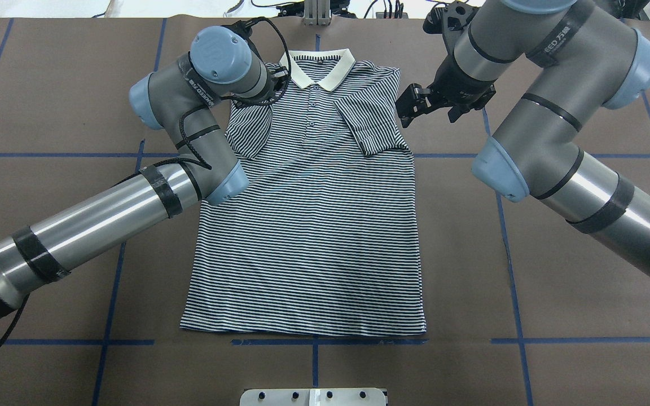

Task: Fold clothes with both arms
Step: 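Grasp the sleeve nearest the left gripper and fold it inward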

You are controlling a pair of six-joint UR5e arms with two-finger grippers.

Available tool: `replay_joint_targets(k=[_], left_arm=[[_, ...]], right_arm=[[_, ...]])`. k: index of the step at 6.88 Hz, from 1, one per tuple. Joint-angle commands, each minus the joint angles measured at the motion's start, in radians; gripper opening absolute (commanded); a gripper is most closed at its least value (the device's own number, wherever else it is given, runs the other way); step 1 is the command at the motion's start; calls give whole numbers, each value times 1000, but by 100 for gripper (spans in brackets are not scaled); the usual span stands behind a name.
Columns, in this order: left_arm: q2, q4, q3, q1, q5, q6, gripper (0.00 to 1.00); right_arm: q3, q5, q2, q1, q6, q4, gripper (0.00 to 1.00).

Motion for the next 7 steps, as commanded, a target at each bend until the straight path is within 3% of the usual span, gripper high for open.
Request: replay_joint_targets(k=[1,3,5,7], left_arm=[[0,-20,-23,-1,-3,29,100],[12,6,-96,-4,-36,81,100],[190,152,-380,-4,-134,118,100],[260,302,-542,-2,-158,218,100]], right_arm=[[-7,-7,-39,-6,-1,63,100],[7,-37,-57,-4,54,65,100],[135,-228,-152,-123,242,65,100],[258,-278,-236,-260,475,65,100]])
